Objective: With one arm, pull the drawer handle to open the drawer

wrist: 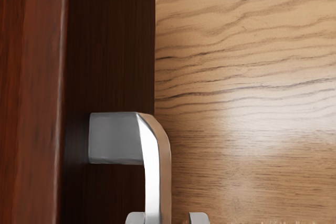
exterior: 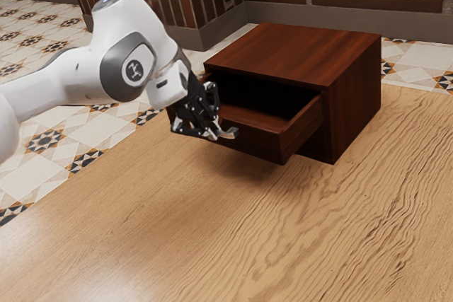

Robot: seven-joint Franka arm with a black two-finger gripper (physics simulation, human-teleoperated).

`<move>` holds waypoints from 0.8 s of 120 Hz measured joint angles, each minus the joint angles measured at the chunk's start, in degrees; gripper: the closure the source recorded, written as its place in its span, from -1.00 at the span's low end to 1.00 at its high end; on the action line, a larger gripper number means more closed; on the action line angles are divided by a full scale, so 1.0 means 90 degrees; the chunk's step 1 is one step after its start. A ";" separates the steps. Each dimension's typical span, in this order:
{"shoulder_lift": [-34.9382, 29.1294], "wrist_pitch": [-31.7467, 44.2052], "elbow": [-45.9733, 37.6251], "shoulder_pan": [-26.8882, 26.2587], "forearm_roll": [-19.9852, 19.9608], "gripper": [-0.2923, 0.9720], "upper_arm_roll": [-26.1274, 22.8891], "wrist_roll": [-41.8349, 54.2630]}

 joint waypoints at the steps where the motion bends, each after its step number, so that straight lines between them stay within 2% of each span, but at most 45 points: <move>1: -0.0027 -0.0001 -0.0032 0.0000 0.0001 0.52 0.0000 0.0002; 13: -0.0319 -0.0010 -0.0375 -0.0004 0.0009 0.48 0.0004 0.0023; 57: -0.1251 0.0061 -0.1407 0.0001 -0.0003 0.64 0.0064 0.0099; 64: -0.1405 0.0031 -0.1435 0.0006 0.0049 0.46 0.0064 0.0098; 72: -0.2079 -0.0260 -0.1245 -0.0028 0.0163 0.22 0.0062 0.0055; 83: -0.2251 -0.1690 0.0292 -0.0032 0.0728 -0.06 0.0050 -0.0520; 96: -0.2010 -0.2888 0.0777 0.0008 0.0825 -0.26 0.0317 -0.1332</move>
